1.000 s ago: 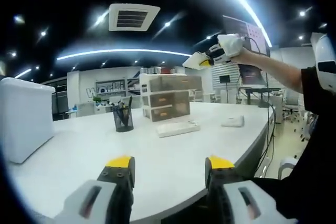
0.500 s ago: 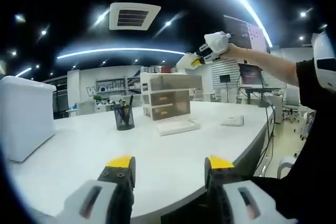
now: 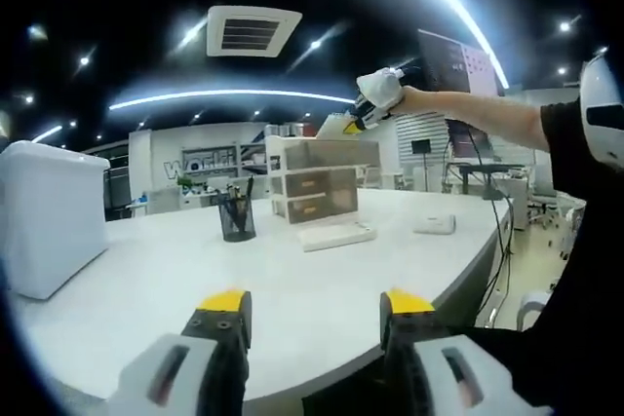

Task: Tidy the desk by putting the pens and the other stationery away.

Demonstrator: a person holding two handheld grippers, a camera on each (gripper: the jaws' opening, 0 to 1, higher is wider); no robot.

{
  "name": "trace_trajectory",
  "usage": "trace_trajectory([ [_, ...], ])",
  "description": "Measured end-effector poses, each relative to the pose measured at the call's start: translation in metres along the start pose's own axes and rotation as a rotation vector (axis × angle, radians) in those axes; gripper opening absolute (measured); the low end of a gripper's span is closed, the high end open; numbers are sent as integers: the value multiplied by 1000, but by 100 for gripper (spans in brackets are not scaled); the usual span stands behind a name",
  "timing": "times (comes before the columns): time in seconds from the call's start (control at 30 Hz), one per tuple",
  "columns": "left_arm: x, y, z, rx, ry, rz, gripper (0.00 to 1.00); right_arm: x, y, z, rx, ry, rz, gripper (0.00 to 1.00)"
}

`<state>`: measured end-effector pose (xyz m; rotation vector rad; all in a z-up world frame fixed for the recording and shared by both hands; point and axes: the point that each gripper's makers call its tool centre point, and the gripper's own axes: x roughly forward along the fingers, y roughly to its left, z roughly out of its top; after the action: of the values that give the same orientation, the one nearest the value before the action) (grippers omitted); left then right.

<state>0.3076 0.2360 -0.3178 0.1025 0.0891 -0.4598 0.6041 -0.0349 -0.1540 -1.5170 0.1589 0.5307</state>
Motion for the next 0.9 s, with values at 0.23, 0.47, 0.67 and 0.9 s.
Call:
trace_trajectory([
  [0.23,-4,1,4,8,-7,6,53,15,-2,-2,35,0,40,9],
  [0.47,-5,0,3,8,-5,5,53,33,7,-2,44,20,95,9],
  [0.67,-5,-1,3,15,0,0,53,45,10,-2,35,40,130,9],
  [0.9,-5,0,0,19,13,-3,53,54,13,-5,63,45,160,9],
])
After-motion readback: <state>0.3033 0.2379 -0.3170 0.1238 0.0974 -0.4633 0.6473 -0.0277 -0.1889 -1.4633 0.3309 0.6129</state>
